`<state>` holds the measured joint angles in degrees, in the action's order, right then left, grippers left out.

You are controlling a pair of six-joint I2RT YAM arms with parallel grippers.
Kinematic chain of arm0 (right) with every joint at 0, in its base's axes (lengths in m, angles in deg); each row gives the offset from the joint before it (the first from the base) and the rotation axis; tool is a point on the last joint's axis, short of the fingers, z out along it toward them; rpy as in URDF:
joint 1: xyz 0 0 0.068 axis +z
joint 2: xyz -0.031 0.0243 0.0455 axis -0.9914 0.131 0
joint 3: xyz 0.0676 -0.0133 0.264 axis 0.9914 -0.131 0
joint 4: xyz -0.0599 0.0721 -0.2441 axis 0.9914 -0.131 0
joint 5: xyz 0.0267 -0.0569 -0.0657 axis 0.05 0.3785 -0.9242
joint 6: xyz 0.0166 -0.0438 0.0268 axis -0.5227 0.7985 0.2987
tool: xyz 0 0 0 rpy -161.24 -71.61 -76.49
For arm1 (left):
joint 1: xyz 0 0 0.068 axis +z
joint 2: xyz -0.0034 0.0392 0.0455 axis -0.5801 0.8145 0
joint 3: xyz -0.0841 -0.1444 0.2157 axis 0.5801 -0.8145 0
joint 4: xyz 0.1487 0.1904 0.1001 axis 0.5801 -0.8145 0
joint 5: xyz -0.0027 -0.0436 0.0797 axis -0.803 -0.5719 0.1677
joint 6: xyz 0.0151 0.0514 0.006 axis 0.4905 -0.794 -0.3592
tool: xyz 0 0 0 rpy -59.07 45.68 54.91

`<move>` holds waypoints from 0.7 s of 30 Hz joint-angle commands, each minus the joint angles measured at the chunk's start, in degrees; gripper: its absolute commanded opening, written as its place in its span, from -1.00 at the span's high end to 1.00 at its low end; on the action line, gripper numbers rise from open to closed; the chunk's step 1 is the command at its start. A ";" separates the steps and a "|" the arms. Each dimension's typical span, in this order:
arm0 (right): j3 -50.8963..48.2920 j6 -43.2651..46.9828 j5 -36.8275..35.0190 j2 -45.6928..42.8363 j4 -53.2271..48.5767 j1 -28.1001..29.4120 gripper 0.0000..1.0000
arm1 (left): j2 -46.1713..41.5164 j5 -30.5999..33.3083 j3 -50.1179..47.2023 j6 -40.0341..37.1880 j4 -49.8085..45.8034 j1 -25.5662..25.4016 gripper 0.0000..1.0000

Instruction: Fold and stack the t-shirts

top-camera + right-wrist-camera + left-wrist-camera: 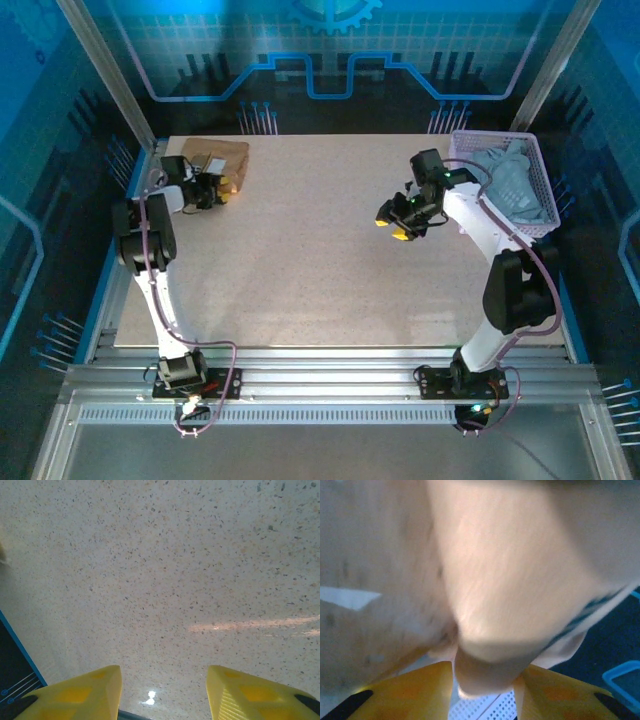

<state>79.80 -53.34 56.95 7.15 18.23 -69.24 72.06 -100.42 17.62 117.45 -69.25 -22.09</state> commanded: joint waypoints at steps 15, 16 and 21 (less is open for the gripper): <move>-7.51 2.21 -5.70 -14.97 9.03 0.39 -1.00 | -32.15 18.20 -3.12 -13.90 -21.98 -3.19 -0.89; -7.71 2.50 -6.21 -16.38 9.80 0.35 -1.00 | -34.62 20.51 -4.37 -14.80 -22.35 -3.62 -0.97; -8.92 3.68 -10.20 -23.37 12.77 -0.18 -1.00 | -47.73 32.94 -12.48 -19.66 -26.38 -8.40 -0.97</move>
<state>72.02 -51.48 50.42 -13.26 27.76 -69.02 28.87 -77.69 9.88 103.88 -88.40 -27.77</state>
